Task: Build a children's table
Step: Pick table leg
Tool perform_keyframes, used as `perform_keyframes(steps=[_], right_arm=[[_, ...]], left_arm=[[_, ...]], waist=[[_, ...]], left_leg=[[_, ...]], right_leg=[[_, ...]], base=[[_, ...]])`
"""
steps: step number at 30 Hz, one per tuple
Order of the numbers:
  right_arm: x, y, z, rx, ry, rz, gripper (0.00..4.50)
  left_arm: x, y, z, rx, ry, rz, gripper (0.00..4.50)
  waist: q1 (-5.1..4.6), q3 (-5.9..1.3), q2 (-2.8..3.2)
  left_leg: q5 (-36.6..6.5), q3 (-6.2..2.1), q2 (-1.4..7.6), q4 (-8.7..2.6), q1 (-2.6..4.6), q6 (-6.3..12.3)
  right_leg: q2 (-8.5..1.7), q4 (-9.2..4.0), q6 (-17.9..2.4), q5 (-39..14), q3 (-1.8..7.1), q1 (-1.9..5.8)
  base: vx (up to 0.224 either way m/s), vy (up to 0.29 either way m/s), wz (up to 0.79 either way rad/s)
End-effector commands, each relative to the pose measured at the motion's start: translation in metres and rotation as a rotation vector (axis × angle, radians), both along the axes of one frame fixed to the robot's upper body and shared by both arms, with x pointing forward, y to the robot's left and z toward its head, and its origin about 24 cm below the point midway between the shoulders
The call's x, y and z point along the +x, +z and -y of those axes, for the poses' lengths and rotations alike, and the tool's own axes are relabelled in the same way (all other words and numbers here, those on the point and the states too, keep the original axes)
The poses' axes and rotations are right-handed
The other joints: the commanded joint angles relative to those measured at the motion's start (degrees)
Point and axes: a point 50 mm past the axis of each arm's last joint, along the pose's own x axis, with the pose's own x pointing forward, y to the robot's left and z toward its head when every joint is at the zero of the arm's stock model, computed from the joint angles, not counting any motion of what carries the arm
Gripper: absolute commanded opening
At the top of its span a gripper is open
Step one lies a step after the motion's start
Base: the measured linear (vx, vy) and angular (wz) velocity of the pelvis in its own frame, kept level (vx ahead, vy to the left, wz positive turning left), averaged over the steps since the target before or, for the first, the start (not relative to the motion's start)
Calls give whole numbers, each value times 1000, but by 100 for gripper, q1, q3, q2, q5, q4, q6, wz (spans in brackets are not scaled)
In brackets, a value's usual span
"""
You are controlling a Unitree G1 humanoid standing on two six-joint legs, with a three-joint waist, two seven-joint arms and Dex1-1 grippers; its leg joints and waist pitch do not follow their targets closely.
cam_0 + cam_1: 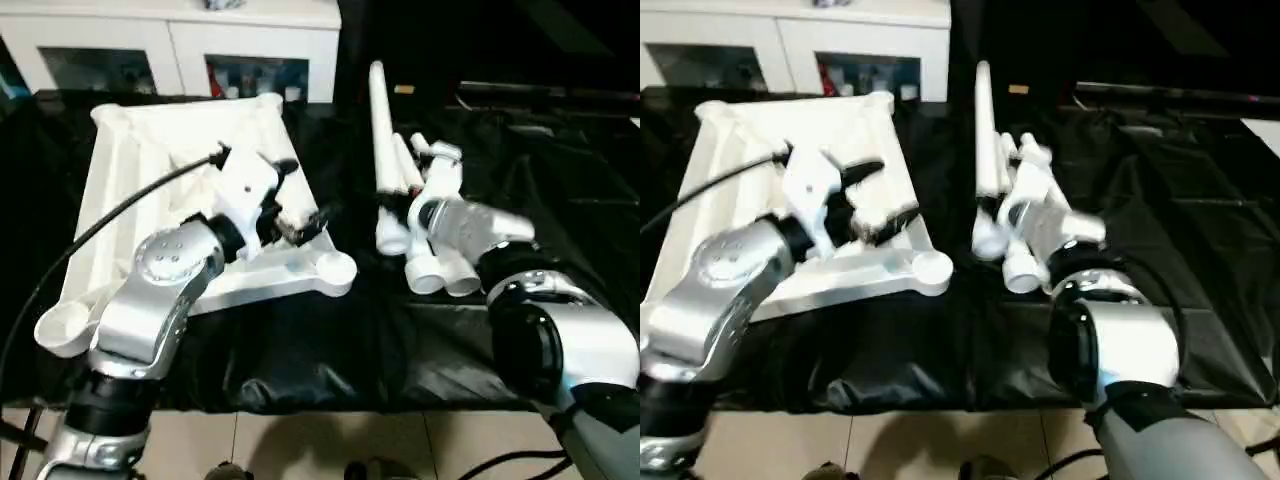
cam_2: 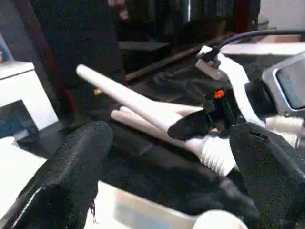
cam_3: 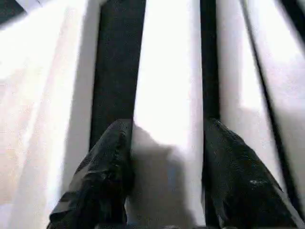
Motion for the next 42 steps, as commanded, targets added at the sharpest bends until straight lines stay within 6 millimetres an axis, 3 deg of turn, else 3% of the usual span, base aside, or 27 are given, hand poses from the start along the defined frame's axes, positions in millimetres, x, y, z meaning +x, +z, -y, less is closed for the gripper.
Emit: perform_keyframes(steps=[1, 4, 6, 8, 16, 20, 27, 32, 37, 39, 40, 42], right_arm=[[2, 10, 3, 29, 19, 89, 189], [0, 20, 3, 96, 74, 178, 189], [-8, 32, 1, 218, 162, 332, 189], [-12, 33, 0, 246, 190, 364, 189], [-40, 39, 2, 399, 325, 518, 188], [-61, 44, -2, 470, 471, 574, 188], [-76, 47, -8, 481, 579, 577, 188], [-82, 48, -10, 464, 617, 571, 188], [-78, 42, -18, 280, 596, 530, 188], [-74, 39, -20, 200, 561, 519, 188], [-72, 42, -25, 125, 550, 538, 188], [-72, 44, -28, 92, 555, 552, 188]], left_arm=[[4, 7, 1, -66, 27, 13, 450], [10, 12, 4, -183, 57, -21, 450], [15, 16, 9, -293, 47, -67, 450], [17, 16, 10, -318, 58, -83, 450], [31, 14, 20, -577, 87, -332, 450], [35, 39, 30, -806, -41, -379, 450], [33, 49, 41, -843, -135, -424, 450], [32, 49, 46, -845, -151, -459, 450], [34, 47, 48, -838, -124, -478, 450], [34, 49, 49, -831, -123, -474, 450], [34, 49, 51, -784, -90, -464, 420], [35, 48, 52, -754, -71, -461, 413]], waist=[[13, -518, 132], [26, -522, 130], [49, -512, 126], [53, -537, 110], [93, -519, 86], [119, -527, 66], [154, -524, 71], [171, -527, 108], [187, -528, 137], [175, -525, 118], [176, -530, 127], [162, -521, 130]], left_leg=[[-894, 92, 29, -342, -24, 83], [-905, 88, 23, -340, -19, 149], [-914, 105, 10, -340, -27, 211], [-777, 85, 23, -347, -32, 290], [-826, 83, 1, -347, -19, 324], [-743, 78, -17, -343, -30, 359], [-604, 66, 5, -341, -32, 426], [-666, 45, 34, -370, -28, 391], [-649, 33, 49, -386, -42, 286], [-723, 47, 33, -382, -44, 214], [-742, 42, 29, -384, -51, 212], [-779, 41, 39, -385, -56, 190]], right_leg=[[-262, -394, -1380, -706, 138, 452], [-255, -412, -1405, -782, 133, 460], [-244, -445, -1349, -825, 141, 483], [-250, -427, -1351, -712, 133, 489], [-238, -513, -1216, -1243, 113, 478], [-240, -534, -1165, -1299, 109, 493], [-258, -571, -1042, -1429, 83, 478], [-269, -556, -1152, -1199, 42, 485], [-294, -564, -1087, -1185, 29, 482], [-288, -585, -1038, -1310, 32, 474], [-296, -585, -1006, -1355, 34, 490], [-290, -594, -928, -1454, 27, 471]], base=[[0, 0, 0], [0, 0, 0], [0, 0, 0], [0, 0, 0], [0, 0, 0], [0, 0, 0], [0, 0, 0], [0, 0, 0], [0, 0, 0], [0, 0, 0], [0, 0, 0], [0, 0, 0]])
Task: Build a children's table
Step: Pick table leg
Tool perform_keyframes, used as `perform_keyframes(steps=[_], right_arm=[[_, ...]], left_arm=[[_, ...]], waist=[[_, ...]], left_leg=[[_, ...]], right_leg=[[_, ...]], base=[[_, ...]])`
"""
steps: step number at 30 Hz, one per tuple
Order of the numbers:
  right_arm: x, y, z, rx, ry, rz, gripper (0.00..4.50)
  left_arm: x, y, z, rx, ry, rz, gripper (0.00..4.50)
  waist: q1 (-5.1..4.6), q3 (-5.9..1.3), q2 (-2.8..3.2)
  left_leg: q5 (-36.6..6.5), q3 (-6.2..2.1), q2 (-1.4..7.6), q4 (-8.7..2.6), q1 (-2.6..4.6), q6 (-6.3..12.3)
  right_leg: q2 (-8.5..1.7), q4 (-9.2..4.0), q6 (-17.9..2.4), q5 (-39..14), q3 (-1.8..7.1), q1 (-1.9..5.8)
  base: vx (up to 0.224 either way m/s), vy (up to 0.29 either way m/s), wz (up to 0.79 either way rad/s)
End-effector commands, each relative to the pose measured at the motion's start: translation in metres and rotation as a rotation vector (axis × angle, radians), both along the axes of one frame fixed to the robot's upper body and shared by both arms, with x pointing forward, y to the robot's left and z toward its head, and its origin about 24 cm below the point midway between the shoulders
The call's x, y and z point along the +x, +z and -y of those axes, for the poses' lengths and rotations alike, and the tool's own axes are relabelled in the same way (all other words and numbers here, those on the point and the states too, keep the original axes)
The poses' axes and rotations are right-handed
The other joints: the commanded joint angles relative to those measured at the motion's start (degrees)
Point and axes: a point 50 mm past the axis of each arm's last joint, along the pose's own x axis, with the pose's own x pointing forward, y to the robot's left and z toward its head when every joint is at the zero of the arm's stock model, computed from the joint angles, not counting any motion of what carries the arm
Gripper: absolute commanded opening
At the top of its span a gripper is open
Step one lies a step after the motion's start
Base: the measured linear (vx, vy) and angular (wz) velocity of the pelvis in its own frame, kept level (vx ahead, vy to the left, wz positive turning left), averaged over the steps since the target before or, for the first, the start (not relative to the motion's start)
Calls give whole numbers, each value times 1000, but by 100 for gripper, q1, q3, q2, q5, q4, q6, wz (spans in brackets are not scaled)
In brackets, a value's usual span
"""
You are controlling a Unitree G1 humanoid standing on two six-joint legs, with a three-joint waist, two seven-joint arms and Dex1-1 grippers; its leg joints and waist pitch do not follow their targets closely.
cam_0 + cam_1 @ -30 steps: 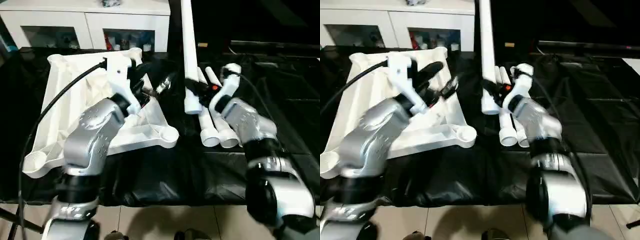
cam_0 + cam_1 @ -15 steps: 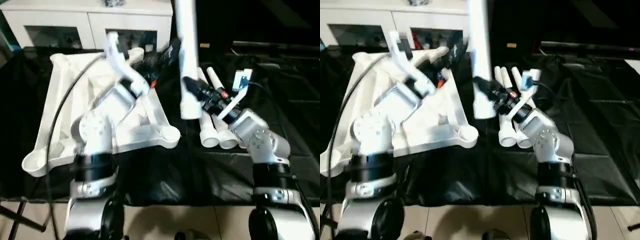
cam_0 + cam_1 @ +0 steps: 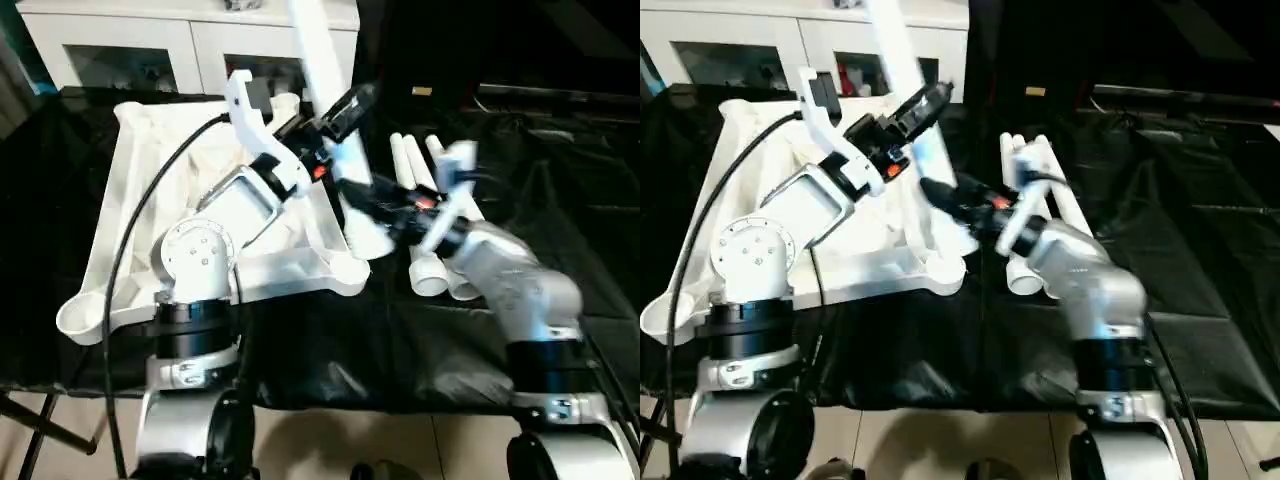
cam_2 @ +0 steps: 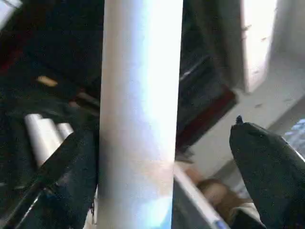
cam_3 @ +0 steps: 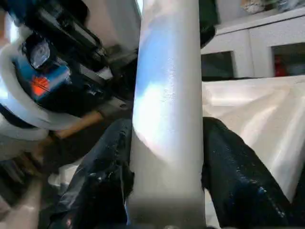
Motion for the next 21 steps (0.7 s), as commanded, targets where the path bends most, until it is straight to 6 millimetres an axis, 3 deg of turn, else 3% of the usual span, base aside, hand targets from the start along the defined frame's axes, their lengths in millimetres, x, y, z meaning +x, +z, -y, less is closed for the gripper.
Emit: perform_keyframes(steps=[1, 8, 13, 21], right_arm=[[3, 8, -2, -79, -57, 53, 188], [1, 17, -27, -259, -110, 184, 187], [0, 19, -40, -299, -141, 212, 187], [-3, 16, -47, -326, -178, 221, 187]], left_arm=[[-3, 10, 13, 71, -23, 35, 396], [2, 8, 21, 171, 78, 4, 328], [16, -4, 11, 201, 255, -80, 283], [23, -3, -3, 131, 414, -131, 214]], waist=[[9, -497, 57], [9, -505, 79], [-14, -500, 72], [-12, -507, 86]], left_leg=[[-827, 80, 22, -381, 30, 123], [-717, 80, 32, -384, 29, 74], [-882, 76, 16, -390, 28, 13], [-849, 70, 29, -393, 27, 35]], right_leg=[[-260, -492, -913, -1515, 144, 439], [-253, -452, -969, -1088, 145, 449], [-250, -481, -847, -1255, 147, 455], [-254, -444, -971, -921, 151, 454]], base=[[0, 0, 0], [0, 0, 0], [0, 0, 0], [0, 0, 0]])
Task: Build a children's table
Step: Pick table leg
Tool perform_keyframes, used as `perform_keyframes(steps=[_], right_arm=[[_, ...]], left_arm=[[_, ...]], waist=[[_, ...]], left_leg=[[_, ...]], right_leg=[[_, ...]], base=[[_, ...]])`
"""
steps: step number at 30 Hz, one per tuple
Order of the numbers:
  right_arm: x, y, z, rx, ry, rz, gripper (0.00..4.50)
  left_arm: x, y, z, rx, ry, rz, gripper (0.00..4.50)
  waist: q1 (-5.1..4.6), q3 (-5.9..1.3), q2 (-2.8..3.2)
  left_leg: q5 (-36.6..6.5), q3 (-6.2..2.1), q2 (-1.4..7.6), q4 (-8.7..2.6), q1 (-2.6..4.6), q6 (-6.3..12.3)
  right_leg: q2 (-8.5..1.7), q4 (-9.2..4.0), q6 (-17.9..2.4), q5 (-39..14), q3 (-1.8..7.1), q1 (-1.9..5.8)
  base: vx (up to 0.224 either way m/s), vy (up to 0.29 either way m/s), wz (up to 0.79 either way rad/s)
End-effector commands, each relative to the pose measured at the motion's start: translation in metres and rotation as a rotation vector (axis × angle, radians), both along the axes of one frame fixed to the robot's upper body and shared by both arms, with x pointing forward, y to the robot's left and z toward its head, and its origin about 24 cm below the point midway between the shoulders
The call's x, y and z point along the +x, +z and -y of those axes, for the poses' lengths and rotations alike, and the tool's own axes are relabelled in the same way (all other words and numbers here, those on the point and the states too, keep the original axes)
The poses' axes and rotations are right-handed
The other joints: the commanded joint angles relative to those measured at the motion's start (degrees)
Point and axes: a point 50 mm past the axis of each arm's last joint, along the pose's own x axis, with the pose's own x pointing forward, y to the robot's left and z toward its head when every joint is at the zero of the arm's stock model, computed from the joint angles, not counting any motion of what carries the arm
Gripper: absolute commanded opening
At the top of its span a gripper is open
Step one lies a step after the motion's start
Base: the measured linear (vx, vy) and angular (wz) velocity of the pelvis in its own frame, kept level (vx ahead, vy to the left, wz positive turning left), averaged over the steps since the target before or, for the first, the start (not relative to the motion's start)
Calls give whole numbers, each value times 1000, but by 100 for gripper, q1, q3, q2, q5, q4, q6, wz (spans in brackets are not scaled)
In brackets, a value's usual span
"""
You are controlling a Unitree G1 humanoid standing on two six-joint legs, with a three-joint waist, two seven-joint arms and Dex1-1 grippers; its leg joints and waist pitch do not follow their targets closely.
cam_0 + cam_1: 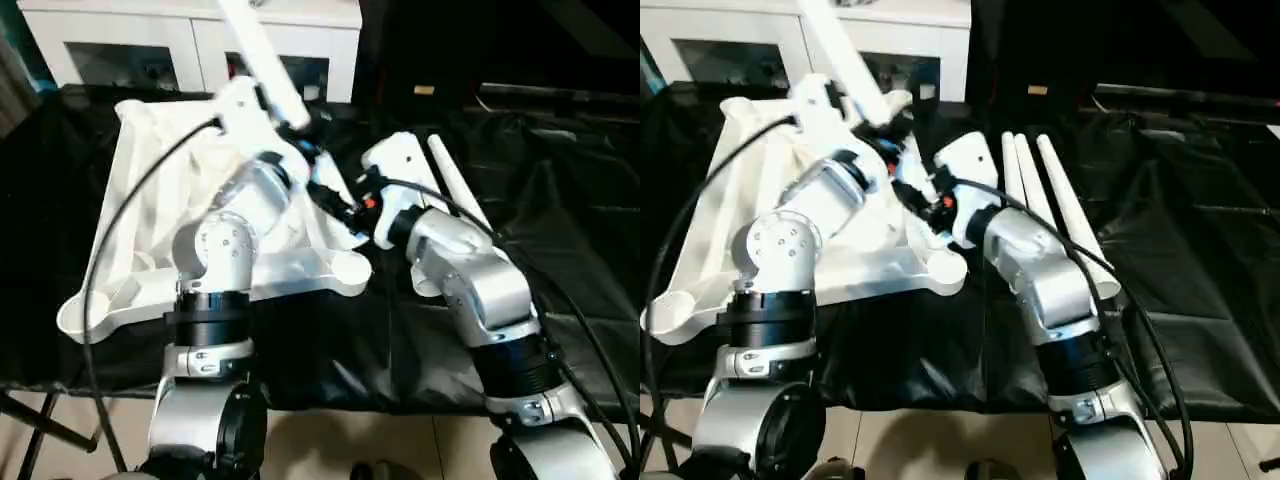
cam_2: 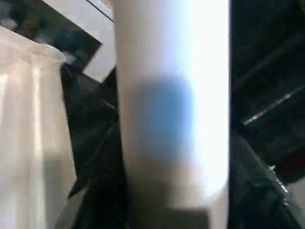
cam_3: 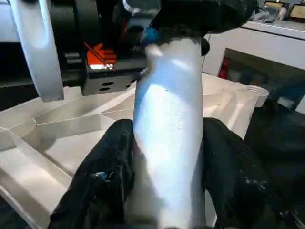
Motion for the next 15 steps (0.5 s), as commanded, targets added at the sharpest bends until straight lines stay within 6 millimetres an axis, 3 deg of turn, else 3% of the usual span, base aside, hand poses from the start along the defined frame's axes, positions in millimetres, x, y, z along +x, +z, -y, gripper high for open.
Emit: perform_keyframes(steps=[1, 8, 9, 13, 14, 15], right_arm=[[-2, 11, -3, 3, 3, 52, 187], [-2, 11, -3, -7, -16, 61, 187], [-1, 11, -2, -2, -16, 56, 243], [-3, 12, 2, 61, 33, 3, 277], [-4, 12, 7, 56, 74, -26, 290], [-4, 12, 7, 54, 76, -29, 290]], left_arm=[[2, 6, 3, 2, 33, 9, 204], [1, 8, 3, -1, 38, 24, 191], [0, 8, 4, 0, 33, 30, 190], [-4, 12, 10, 11, -68, 82, 190], [-10, 18, 17, 23, -198, 152, 189], [-11, 19, 17, 25, -206, 157, 189]], waist=[[-6, -505, 91], [-7, -501, 91], [-7, -503, 85], [-3, -504, 86], [-3, -503, 88], [24, -508, 69]], left_leg=[[-882, 70, 1, -393, 39, 36], [-966, 70, 0, -397, 46, 16], [-948, 71, -2, -395, 41, 19], [-933, 73, 0, -396, 45, 68], [-932, 74, 4, -395, 48, 69], [-879, 71, 7, -398, 52, 98]], right_leg=[[-255, -423, -978, -945, 169, 451], [-253, -430, -940, -1029, 172, 446], [-258, -428, -940, -1003, 173, 453], [-253, -423, -968, -943, 173, 454], [-255, -423, -972, -931, 175, 450], [-264, -404, -984, -902, 176, 469]], base=[[0, 0, 0], [0, 0, 0], [0, 0, 0], [0, 0, 0], [0, 0, 0], [0, 0, 0]])
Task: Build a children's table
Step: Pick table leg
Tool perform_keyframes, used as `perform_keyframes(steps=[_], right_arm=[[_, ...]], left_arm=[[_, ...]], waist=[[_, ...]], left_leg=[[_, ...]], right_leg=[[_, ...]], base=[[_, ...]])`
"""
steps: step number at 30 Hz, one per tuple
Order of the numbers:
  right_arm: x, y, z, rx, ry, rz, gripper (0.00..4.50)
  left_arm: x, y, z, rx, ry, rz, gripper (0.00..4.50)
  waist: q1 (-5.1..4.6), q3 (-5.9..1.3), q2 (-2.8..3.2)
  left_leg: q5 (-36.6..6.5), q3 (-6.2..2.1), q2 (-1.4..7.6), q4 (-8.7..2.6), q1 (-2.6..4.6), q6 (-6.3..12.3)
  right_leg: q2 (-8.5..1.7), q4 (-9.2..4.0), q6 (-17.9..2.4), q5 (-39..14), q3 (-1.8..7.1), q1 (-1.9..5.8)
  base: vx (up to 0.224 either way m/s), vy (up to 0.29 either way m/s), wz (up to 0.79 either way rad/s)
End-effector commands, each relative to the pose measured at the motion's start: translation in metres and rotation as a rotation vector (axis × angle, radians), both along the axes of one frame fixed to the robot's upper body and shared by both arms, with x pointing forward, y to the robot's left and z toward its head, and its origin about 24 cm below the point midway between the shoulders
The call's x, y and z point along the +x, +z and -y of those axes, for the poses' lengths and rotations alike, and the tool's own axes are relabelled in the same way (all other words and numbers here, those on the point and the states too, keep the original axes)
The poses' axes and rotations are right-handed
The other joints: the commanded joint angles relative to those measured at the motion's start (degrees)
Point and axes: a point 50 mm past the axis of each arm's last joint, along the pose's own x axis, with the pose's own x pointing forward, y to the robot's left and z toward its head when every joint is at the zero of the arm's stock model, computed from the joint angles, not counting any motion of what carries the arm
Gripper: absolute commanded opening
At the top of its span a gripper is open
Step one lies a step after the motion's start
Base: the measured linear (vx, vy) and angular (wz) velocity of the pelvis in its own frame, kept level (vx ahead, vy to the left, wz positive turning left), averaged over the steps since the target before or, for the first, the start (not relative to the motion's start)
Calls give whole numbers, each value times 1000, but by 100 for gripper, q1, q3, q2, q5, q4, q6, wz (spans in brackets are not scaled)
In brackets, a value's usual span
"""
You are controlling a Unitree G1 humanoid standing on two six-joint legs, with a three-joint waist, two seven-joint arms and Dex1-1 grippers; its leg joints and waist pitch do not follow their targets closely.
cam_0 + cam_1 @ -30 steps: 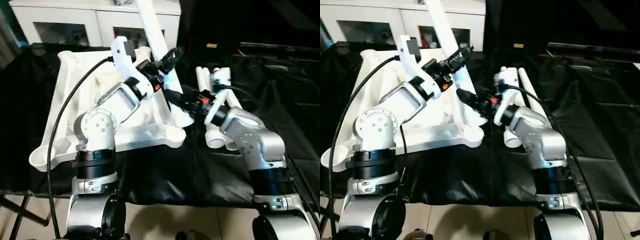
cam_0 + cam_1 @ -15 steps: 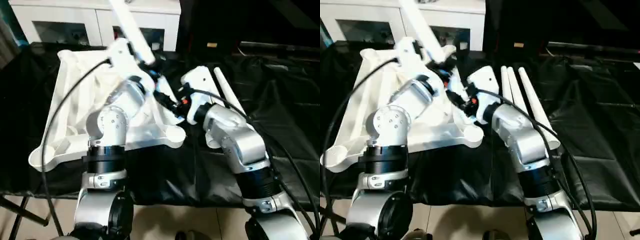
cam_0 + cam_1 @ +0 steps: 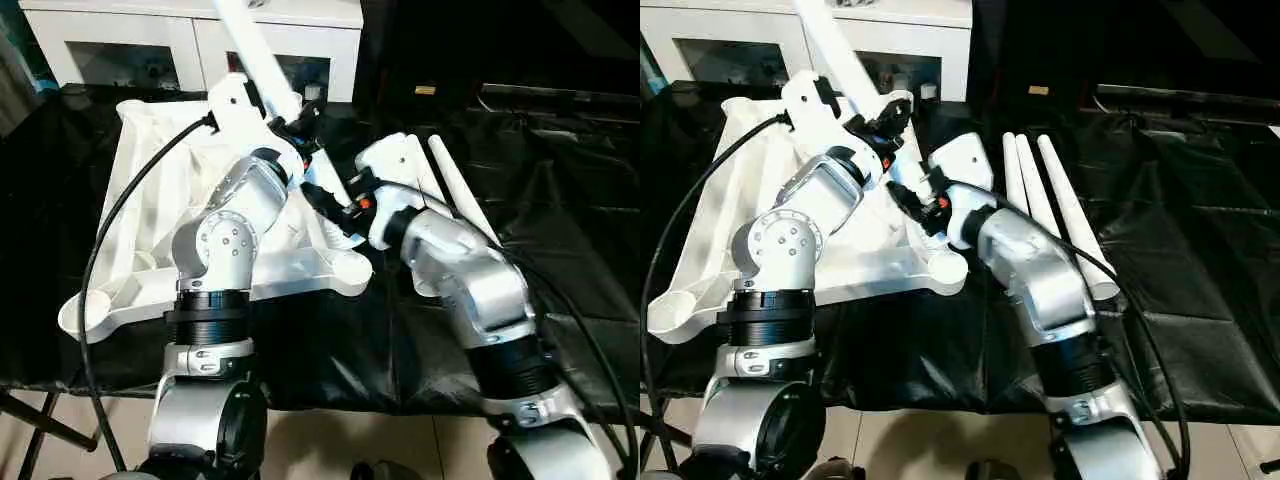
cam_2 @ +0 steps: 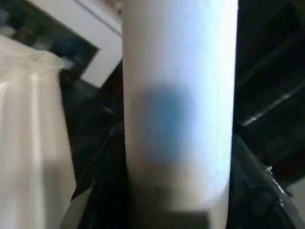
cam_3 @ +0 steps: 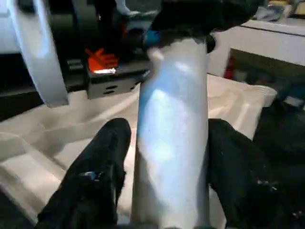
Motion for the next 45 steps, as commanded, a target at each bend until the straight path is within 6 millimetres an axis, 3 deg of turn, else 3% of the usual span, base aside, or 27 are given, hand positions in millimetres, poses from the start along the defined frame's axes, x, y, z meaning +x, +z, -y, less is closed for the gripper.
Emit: perform_keyframes(steps=[1, 5, 7, 11, 17, 20, 23, 24, 26, 27, 30, 38, 39, 45], right_arm=[[-1, 3, 10, -4, 72, -49, 302], [-2, 0, 28, 28, 141, -108, 303], [-12, 4, 40, 120, 268, -141, 303], [-14, 5, 42, 130, 288, -145, 303], [-14, 6, 42, 134, 291, -146, 303], [-27, 2, 49, 156, 393, -190, 303], [-33, -1, 52, 154, 439, -215, 275], [-34, -1, 52, 154, 440, -216, 269], [-35, -1, 53, 158, 452, -222, 265], [-35, -1, 54, 156, 458, -223, 243], [-37, -1, 54, 150, 459, -225, 213], [-38, -2, 52, 143, 474, -240, 192], [-39, -4, 50, 144, 481, -247, 191], [-39, -6, 45, 148, 484, -254, 191]], left_arm=[[-12, 17, 17, 21, -212, 130, 189], [-13, 18, 13, 19, -279, 146, 189], [-17, 19, 10, 20, -398, 187, 188], [-18, 19, 9, 17, -421, 197, 188], [-18, 19, 9, 16, -429, 198, 188], [-34, 17, 8, 56, -642, 278, 188], [-45, 16, 9, 81, -760, 315, 188], [-45, 16, 9, 82, -761, 315, 188], [-44, 15, 8, 85, -770, 316, 188], [-43, 15, 7, 89, -761, 318, 188], [-43, 15, 7, 90, -765, 323, 188], [-44, 16, 6, 77, -776, 333, 188], [-44, 16, 7, 61, -770, 334, 188], [-45, 17, 9, 44, -771, 339, 188]], waist=[[12, -503, 81], [24, -491, 65], [37, -504, 62], [28, -504, 49], [26, -506, 55], [40, -505, 63], [48, -525, 83], [37, -519, 87], [35, -491, 85], [38, -481, 78], [37, -483, 71], [34, -499, 76], [32, -505, 51], [42, -506, 80]], left_leg=[[-858, 75, 7, -398, 60, 95], [-900, 90, 9, -392, 40, 115], [-868, 96, -3, -375, 44, 164], [-748, 92, 8, -380, 21, 171], [-809, 101, 15, -376, 46, 109], [-818, 100, 0, -383, 54, 137], [-597, 95, 35, -391, 42, 202], [-629, 102, 31, -386, 35, 200], [-890, 107, 22, -393, 49, 140], [-1019, 112, 15, -390, 63, 98], [-1004, 100, 12, -397, 48, 32], [-887, 97, 15, -395, 36, 26], [-840, 101, 19, -392, 35, 47], [-804, 102, 16, -388, 34, 72]], right_leg=[[-257, -400, -1020, -866, 177, 446], [-269, -400, -1109, -882, 182, 471], [-274, -408, -1118, -947, 182, 485], [-272, -398, -1172, -911, 169, 490], [-270, -430, -1105, -1200, 164, 464], [-265, -447, -1072, -1241, 160, 470], [-260, -362, -1213, -722, 168, 473], [-263, -370, -1270, -701, 162, 469], [-274, -420, -1208, -1154, 158, 467], [-279, -459, -1112, -1496, 158, 459], [-272, -483, -911, -1782, 153, 453], [-264, -459, -935, -1581, 152, 451], [-262, -448, -983, -1455, 154, 454], [-267, -439, -1031, -1379, 154, 457]], base=[[0, 0, 0], [0, 0, 0], [0, 0, 0], [0, 0, 0], [0, 0, 0], [0, 0, 0], [0, 0, 0], [0, 0, 0], [0, 0, 0], [0, 0, 0], [0, 0, 0], [0, 0, 0], [0, 0, 0], [0, 0, 0]])
